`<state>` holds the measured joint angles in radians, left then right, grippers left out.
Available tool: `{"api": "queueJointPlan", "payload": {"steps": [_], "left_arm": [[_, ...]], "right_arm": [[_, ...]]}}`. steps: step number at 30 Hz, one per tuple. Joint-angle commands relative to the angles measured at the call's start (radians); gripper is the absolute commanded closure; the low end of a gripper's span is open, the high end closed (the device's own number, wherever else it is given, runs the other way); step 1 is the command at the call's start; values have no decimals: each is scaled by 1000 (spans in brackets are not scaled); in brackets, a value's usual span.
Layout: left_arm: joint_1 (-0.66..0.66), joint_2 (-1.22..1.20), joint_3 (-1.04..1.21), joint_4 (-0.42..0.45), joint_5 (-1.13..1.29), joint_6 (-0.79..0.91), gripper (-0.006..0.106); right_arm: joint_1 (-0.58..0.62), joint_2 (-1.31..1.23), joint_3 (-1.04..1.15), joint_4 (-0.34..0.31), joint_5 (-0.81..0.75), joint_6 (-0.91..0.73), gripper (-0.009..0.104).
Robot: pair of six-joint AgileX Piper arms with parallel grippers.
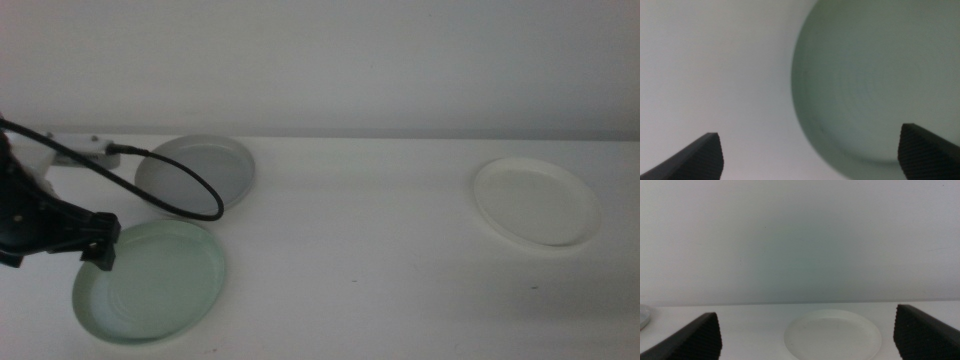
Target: Stack the three bowls on top of each other.
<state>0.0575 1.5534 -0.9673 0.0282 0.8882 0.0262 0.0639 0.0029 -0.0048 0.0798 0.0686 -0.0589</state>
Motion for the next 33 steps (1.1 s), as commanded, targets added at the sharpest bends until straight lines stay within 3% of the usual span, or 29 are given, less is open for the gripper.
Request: {"api": "queueJointPlan", "payload": {"steps": [1, 13, 19, 22, 25, 31, 33], "left_arm": [[-8, 43, -8, -6, -56, 4, 7], [-8, 187, -6, 8, -110, -1, 7], [-8, 253, -6, 8, -128, 17, 17], [-8, 285, -6, -1, -130, 32, 28], [-8, 299, -6, -14, -124, 61, 48], [-8, 295, -6, -2, -82, 81, 102], [-8, 276, -6, 8, -36, 86, 102]], "right_arm": [[-5, -39, 43, -11, -3, -1, 3], [-5, -39, 43, -11, -3, -1, 3], [-5, -39, 43, -11, -3, -1, 3], [-5, -39, 43, -11, -3, -1, 3], [-5, -39, 43, -11, -3, -1, 3], [-5, -39, 43, -11, -3, -1, 3], [-5, -39, 43, -11, -3, -1, 3]]}}
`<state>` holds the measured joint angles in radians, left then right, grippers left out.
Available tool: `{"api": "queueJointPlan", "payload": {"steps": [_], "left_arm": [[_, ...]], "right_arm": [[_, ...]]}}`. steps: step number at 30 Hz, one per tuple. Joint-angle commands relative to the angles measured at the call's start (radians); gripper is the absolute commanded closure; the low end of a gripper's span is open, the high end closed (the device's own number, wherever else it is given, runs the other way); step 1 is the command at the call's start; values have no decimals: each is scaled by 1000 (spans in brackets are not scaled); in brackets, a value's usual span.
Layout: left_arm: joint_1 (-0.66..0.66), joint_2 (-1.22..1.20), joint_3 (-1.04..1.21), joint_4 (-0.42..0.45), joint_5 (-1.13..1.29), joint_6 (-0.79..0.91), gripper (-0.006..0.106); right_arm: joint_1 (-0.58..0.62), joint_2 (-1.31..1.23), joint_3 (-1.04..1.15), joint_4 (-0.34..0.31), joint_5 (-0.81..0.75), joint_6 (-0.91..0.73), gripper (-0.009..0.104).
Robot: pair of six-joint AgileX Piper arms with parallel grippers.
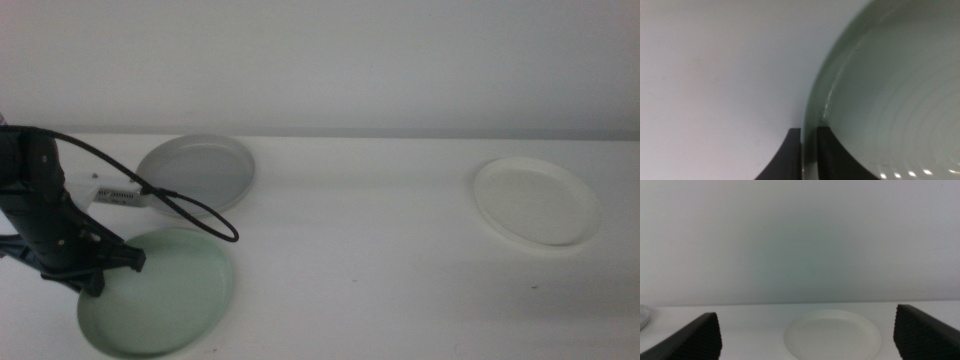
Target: Stack the three bowls on top of each other.
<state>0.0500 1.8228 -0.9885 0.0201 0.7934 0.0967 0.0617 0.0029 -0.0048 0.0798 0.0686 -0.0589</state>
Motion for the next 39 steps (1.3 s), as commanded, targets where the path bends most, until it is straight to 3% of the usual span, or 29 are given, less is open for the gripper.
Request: {"api": "queueJointPlan", "payload": {"steps": [1, 7, 11, 25, 33, 39], "left_arm": [[-1, -11, 15, 22, 81, 11, 102], [-42, -238, -9, 36, 237, -119, 102], [-129, -262, -146, 30, 403, -166, 101], [-468, 157, -708, -2, 516, -228, 101], [-500, 352, -908, -92, 518, -236, 101], [-500, 433, -963, -107, 506, -236, 101]], "right_arm": [[-3, -39, 43, -11, -3, -1, 3], [-3, -39, 43, -11, -3, -1, 3], [-3, -39, 43, -11, -3, -1, 3], [-3, -39, 43, -11, -3, -1, 3], [-3, -39, 43, -11, -3, -1, 3], [-3, -39, 43, -11, -3, -1, 3]]}}
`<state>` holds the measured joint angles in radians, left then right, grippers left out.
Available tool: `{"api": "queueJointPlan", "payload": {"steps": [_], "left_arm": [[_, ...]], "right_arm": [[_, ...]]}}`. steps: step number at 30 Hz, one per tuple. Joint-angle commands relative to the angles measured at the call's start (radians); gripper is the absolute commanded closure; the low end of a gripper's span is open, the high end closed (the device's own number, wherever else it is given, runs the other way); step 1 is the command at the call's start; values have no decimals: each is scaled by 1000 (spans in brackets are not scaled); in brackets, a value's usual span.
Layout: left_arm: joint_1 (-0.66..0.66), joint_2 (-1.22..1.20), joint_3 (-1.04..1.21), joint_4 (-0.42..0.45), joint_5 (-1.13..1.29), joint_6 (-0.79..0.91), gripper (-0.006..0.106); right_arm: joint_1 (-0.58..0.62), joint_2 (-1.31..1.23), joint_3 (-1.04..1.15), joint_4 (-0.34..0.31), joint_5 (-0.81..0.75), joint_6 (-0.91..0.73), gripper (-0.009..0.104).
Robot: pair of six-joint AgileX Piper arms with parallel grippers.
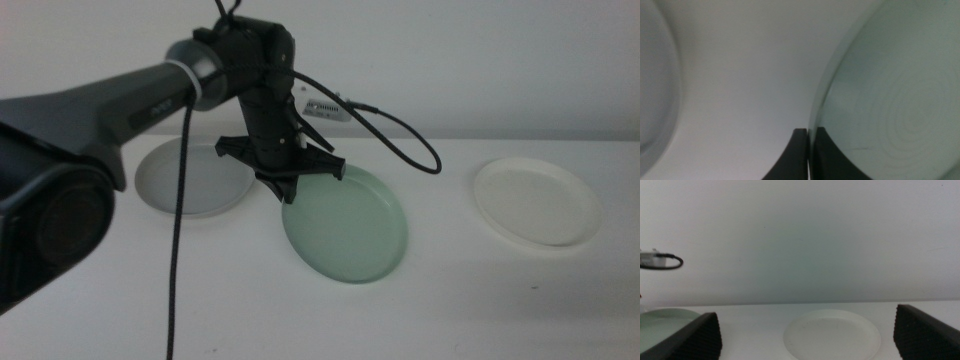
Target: Stack the three bowls on top of each other.
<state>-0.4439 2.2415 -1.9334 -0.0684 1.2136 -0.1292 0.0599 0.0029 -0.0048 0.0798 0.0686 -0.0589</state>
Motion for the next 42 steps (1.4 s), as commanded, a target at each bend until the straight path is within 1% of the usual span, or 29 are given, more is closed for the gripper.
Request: {"api": "queueJointPlan", "payload": {"steps": [1, 5, 9, 11, 14, 17, 20, 23, 25, 28, 30, 31, 33, 34, 38, 40, 42], "left_arm": [[-6, 23, -18, -19, 70, -10, 101], [-6, 45, -18, -27, 30, -12, 101], [-6, 56, -18, -11, -1, -22, 100], [-6, 56, -16, -4, -22, -22, 97], [-6, 56, -16, 17, -49, -26, 90], [-6, 56, -16, 39, -63, -32, 78], [-6, 54, -25, 81, -44, -49, 58], [0, 24, -90, 149, 86, -54, 40], [6, -34, -121, 200, 99, -57, 29], [29, -135, -122, 309, 99, -103, 14], [64, -179, -122, 343, 99, -119, 7], [91, -186, -122, 347, 99, -121, 7], [152, -179, -122, 337, 91, -100, 7], [189, -166, -122, 313, 77, -79, 7], [341, -78, -129, 146, 12, 46, 7], [395, -32, -129, 88, -10, 108, 7], [435, 13, -129, 57, -31, 160, 7]], "right_arm": [[-1, -39, 43, -11, -3, -1, 3], [-1, -39, 43, -11, -3, -1, 3], [-1, -39, 43, -11, -3, -1, 3], [-1, -39, 43, -11, -3, -1, 3], [-1, -39, 43, -11, -3, -1, 3], [-1, -39, 43, -11, -3, -1, 3], [-1, -39, 43, -11, -3, -1, 3], [-1, -39, 43, -11, -3, -1, 3], [-1, -39, 43, -11, -3, -1, 3], [-1, -39, 43, -11, -3, -1, 3], [-1, -39, 43, -11, -3, -1, 3], [-1, -39, 43, -11, -3, -1, 3], [-1, -39, 43, -11, -3, -1, 3], [-1, -39, 43, -11, -3, -1, 3], [-1, -39, 43, -11, -3, -1, 3], [-1, -39, 43, -11, -3, -1, 3], [-1, -39, 43, -11, -3, -1, 3]]}}
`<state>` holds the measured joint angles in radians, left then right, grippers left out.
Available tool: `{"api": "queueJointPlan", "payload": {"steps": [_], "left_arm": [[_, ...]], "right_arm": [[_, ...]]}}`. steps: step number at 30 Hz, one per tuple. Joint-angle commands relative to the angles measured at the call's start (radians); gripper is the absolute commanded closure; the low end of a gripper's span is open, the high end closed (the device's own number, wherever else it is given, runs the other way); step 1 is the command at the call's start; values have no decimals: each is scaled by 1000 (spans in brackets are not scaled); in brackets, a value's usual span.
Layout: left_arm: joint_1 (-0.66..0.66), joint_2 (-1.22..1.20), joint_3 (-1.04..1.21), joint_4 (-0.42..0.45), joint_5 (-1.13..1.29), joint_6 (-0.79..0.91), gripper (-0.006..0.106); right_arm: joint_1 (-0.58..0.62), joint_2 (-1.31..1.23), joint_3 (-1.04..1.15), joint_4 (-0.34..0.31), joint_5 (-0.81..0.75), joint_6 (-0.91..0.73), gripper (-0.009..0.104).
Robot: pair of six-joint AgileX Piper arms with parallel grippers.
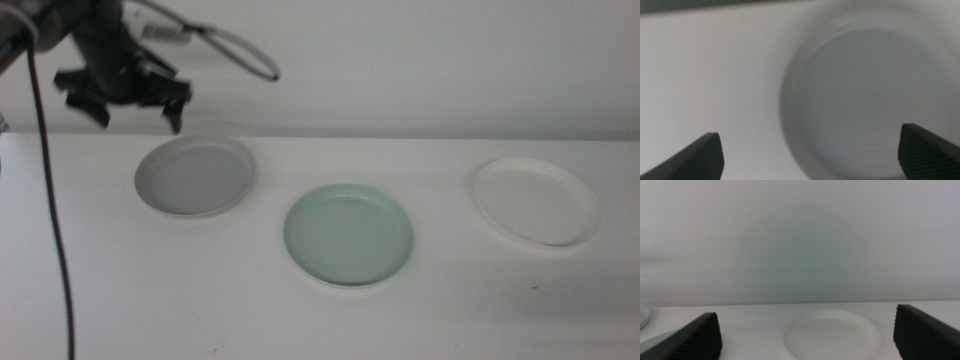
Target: Stack the three bowls on top of each other.
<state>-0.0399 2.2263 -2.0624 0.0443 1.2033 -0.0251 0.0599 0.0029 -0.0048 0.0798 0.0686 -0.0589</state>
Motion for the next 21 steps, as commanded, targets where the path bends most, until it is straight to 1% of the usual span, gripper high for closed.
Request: {"api": "queueJointPlan", "payload": {"steps": [1, 5, 10, 13, 17, 19, 21], "left_arm": [[46, 47, -5, -65, -33, 67, 7], [77, 105, -30, -70, -48, 81, 7], [79, 151, -32, -71, -59, 95, 7], [79, 176, -32, -71, -59, 104, 9], [79, 203, -30, -75, -51, 107, 18], [79, 214, -27, -83, -49, 115, 26], [79, 218, -28, -93, -51, 125, 36]], "right_arm": [[-1, -39, 43, -11, -3, -1, 3], [-1, -39, 43, -11, -3, -1, 3], [-1, -39, 43, -11, -3, -1, 3], [-1, -39, 43, -11, -3, -1, 3], [-1, -39, 43, -11, -3, -1, 3], [-1, -39, 43, -11, -3, -1, 3], [-1, -39, 43, -11, -3, -1, 3]]}}
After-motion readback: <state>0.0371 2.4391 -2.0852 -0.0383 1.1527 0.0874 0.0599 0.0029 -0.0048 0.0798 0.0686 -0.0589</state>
